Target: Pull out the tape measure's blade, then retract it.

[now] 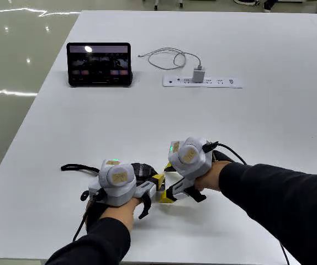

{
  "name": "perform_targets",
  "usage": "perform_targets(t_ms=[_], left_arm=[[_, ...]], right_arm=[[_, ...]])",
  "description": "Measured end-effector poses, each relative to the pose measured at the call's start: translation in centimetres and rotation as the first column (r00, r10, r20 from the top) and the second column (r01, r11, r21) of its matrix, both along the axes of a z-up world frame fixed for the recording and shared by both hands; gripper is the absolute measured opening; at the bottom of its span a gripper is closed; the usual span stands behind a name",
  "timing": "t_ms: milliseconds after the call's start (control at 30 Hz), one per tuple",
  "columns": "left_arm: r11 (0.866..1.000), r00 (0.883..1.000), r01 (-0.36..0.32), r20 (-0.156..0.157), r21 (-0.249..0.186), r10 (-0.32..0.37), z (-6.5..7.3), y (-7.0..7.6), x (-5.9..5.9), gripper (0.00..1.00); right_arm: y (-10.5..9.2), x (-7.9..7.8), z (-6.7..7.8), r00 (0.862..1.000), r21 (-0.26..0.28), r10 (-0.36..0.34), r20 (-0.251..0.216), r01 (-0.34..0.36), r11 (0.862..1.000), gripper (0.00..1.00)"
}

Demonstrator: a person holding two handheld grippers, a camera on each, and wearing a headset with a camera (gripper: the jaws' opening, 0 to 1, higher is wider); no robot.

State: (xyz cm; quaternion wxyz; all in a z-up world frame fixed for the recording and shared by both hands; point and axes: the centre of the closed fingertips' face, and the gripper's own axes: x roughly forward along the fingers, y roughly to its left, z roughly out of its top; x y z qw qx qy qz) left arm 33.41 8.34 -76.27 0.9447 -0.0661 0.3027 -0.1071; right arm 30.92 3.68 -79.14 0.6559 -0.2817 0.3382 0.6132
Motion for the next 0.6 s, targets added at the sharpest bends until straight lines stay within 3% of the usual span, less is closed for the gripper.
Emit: perform_targets(t_ms=[67, 133, 267, 600], left_arm=[[1.0, 1.0, 0.003, 0.0, 0.004, -0.003, -0.01, -0.01, 0.0, 0.63], [1.0, 1.0, 0.008, -0.006, 0.005, -0.008, -0.03, -0.02, -0.03, 0.63], [1.0, 1.0, 0.009, -0.007, 0.005, -0.009, -0.01, -0.01, -0.07, 0.63], [0.999, 0.999, 0.041, -0.003, 0.006, -0.041, 0.02, -0.14, -0.18, 0.64]], right_arm=[[0.02, 0.19, 0.03, 1.0, 0.004, -0.009, 0.011, 0.009, 1.0, 0.64], [0.09, 0.54, 0.13, 0.999, 0.013, -0.031, 0.026, 0.03, 0.999, 0.81], [0.38, 0.92, 0.51, 0.997, 0.043, -0.081, 0.015, 0.08, 0.996, 0.98], [-0.36, 0.78, 0.89, 0.992, 0.068, -0.124, 0.006, 0.123, 0.99, 1.0]])
